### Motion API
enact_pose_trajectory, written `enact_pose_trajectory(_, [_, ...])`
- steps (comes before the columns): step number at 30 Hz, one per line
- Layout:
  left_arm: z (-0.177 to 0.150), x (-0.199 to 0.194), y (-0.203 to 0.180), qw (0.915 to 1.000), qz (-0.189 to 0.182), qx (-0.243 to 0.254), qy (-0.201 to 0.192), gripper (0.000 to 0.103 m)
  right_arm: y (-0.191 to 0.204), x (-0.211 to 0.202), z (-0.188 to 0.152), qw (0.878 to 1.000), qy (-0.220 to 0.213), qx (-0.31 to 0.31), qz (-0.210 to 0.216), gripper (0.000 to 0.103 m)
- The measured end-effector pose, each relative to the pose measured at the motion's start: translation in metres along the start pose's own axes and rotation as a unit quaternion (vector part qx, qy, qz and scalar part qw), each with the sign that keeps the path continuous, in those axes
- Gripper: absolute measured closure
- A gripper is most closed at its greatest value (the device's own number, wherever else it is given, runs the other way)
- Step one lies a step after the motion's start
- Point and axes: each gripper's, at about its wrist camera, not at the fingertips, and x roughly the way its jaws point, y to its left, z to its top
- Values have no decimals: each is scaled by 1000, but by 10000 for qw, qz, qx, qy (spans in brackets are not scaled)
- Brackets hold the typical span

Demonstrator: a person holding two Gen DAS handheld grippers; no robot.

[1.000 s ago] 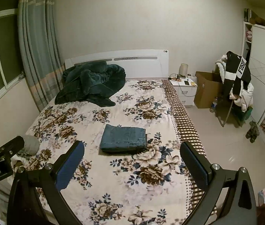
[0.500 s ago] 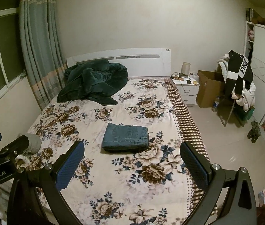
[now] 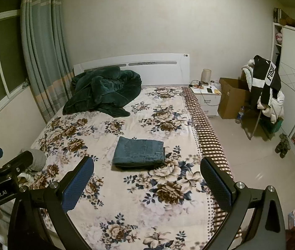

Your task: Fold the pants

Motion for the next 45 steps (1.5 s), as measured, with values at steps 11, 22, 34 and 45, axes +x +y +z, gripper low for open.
enact_pose_trajectory(11, [0, 0, -1, 10000, -10, 4, 17, 0, 0, 0, 1, 10000, 7, 6, 0, 0])
enact_pose_trajectory(22, [-5, -3, -12, 10000, -22, 22, 32, 0, -1, -2, 2, 10000, 7, 6, 6, 0])
enact_pose_trajectory(34, [-5, -4, -12, 10000, -26, 13, 40, 0, -2, -3, -2, 10000, 11, -5, 0, 0])
enact_pose_trajectory(45, [-4, -3, -10, 10000, -46, 23, 42, 0, -2, -3, -2, 10000, 3, -4, -2, 0])
